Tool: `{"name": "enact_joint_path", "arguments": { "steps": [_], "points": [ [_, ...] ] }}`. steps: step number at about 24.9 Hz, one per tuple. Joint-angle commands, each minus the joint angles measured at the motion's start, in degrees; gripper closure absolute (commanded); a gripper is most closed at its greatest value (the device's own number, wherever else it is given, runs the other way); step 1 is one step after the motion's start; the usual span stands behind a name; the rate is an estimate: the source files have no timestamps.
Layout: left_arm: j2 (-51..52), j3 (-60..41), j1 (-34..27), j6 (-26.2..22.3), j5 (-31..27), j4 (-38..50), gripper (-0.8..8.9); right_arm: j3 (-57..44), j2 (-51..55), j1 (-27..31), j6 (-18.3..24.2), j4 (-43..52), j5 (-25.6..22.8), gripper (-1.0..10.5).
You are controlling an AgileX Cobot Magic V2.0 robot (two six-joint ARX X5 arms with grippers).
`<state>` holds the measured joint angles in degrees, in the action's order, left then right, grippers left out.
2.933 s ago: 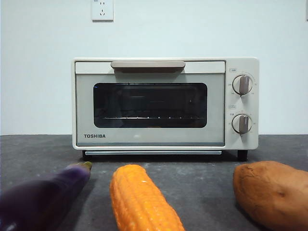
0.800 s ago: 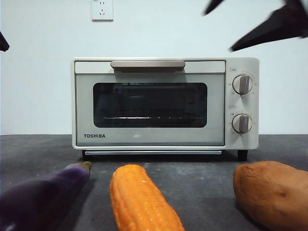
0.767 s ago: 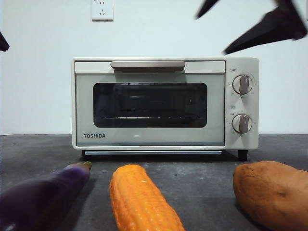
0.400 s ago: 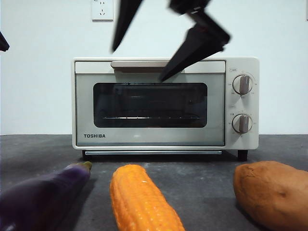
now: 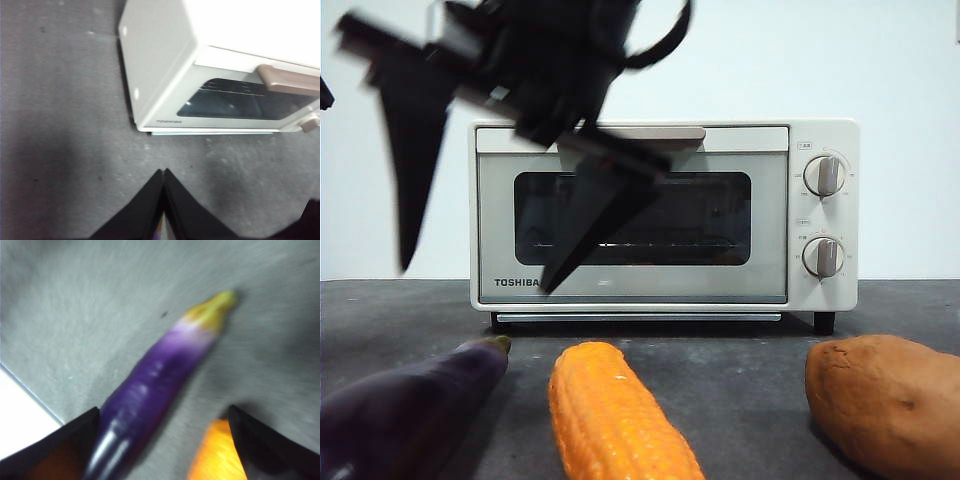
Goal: Take the eggplant from the table,put the eggplant in the oven
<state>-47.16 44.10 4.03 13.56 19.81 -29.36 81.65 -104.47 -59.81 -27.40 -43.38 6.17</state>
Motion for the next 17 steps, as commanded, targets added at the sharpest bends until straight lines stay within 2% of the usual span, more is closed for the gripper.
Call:
{"name": "enact_joint_path", "arguments": {
  "steps": [1, 9, 17],
  "points": [
    [-0.39, 1.27, 0.11, -1.14, -1.38, 0.7, 8.07, 2.03, -3.91, -1.36, -0.96, 0.68, -0.17, 5.3],
    [-0.39, 1.27, 0.11, -1.36, -1.86, 0.66, 8.07, 4.72, -13.25, -1.95, -2.19, 6.14, 1.77, 5.5],
    [-0.39, 1.27, 0.11, -2.47, -1.95, 0.66, 8.07, 5.68, -13.81, -2.64, -4.17, 6.67, 1.95, 7.8]
  ]
}}
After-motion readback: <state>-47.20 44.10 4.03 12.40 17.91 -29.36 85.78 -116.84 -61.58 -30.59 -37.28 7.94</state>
